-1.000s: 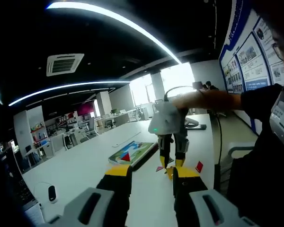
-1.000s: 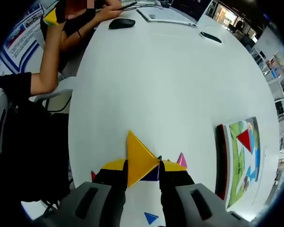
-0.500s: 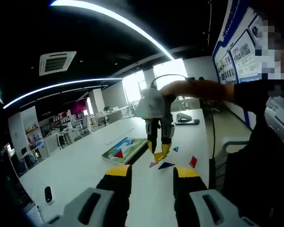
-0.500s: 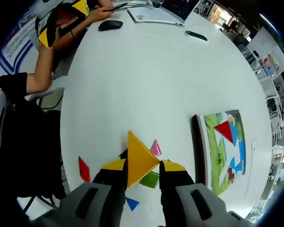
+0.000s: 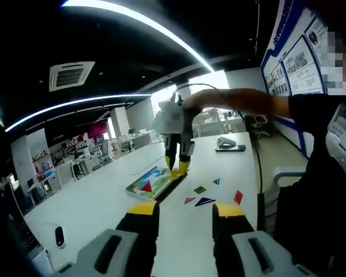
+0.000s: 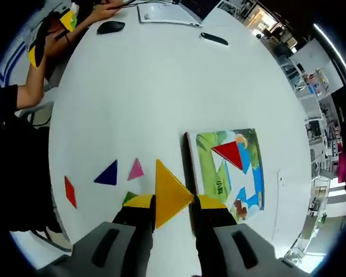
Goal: Pick up the tangram pieces one by one and place each piece onto its matching region on the pattern sheet, fitting the shapes together until the outline on the sheet is completely filled by the tangram pieces
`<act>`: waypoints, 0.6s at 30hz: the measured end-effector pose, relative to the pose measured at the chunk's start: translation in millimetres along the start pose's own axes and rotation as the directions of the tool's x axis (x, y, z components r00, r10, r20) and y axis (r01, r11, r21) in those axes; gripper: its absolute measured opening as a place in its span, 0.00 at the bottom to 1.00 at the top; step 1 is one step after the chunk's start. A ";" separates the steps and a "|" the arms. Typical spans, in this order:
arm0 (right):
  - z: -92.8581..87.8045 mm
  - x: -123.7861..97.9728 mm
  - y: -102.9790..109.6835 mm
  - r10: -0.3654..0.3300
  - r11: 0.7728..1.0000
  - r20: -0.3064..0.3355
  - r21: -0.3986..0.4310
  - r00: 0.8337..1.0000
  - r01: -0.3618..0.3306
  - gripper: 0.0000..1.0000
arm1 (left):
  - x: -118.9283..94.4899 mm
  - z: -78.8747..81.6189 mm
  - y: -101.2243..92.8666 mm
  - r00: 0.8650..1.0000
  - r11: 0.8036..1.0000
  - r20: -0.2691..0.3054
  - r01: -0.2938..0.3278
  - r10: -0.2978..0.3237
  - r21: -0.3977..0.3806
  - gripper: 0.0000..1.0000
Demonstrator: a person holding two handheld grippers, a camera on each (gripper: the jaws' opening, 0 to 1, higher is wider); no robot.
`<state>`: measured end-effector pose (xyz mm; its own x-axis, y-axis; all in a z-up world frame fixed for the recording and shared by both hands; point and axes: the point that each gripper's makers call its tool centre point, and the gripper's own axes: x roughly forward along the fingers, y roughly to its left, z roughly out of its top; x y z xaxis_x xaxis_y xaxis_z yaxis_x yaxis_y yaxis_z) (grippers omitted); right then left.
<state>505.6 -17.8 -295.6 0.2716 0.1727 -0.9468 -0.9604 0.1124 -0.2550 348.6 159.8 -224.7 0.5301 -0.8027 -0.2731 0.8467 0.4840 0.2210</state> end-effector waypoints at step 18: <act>-4.3 13.9 -76.4 -0.103 0.985 -0.040 -0.145 0.994 0.096 0.27 | -9.5 2.8 -0.9 0.999 1.000 0.031 0.011 -0.011 0.009 0.38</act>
<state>582.5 -28.2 -290.1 0.3660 0.1209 -0.9227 -0.9288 -0.0149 -0.3703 342.7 166.1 -219.6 0.5194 -0.8182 -0.2467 0.8518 0.4725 0.2263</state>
